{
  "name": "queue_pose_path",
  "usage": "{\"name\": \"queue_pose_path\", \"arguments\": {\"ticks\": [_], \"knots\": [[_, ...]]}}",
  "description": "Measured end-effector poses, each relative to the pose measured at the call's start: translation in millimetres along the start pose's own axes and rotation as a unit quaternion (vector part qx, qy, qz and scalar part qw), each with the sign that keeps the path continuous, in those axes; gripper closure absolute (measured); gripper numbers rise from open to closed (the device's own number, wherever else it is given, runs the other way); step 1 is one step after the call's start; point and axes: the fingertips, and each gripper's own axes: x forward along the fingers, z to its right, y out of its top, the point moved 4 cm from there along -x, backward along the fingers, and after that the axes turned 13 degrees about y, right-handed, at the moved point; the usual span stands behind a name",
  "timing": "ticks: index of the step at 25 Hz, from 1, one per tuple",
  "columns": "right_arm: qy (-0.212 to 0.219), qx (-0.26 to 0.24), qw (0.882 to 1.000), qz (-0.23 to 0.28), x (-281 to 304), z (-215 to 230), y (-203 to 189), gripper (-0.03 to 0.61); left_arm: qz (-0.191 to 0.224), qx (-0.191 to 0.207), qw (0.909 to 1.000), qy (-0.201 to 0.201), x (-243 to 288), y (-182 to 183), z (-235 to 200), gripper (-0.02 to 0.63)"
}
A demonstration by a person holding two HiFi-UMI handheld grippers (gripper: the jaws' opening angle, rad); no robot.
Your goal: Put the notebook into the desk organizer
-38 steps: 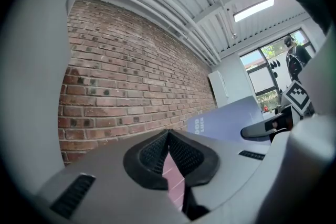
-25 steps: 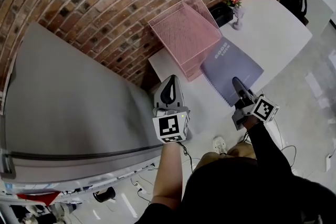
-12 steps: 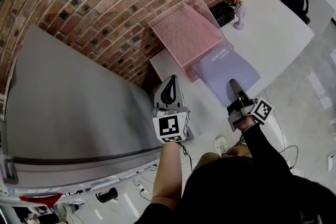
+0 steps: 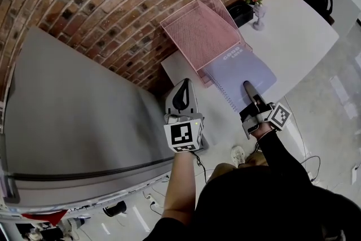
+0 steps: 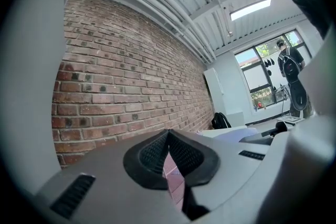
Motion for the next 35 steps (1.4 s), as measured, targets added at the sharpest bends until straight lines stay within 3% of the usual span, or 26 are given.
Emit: {"name": "queue_pose_path", "arguments": {"ticks": [7,11,25,35], "knots": [[0.073,0.032,0.997,-0.001,1.8,6.3,2.2,0.523,-0.003,0.001,1.0,0.006,9.1,-3.1,-4.1,0.6],[0.085,0.047,0.995,-0.006,2.6,24.5,7.6,0.525,-0.005,0.005,0.9999,0.009,17.9,-4.0,-3.4,0.6],[-0.036,0.06,0.997,-0.032,15.5,98.2,10.7,0.529,-0.032,0.005,0.9986,0.041,51.9,-19.7,-20.7,0.6],[-0.141,0.022,0.988,-0.056,17.6,127.7,16.4,0.531,-0.042,-0.011,0.9978,0.049,71.5,-31.3,-19.7,0.6]]}}
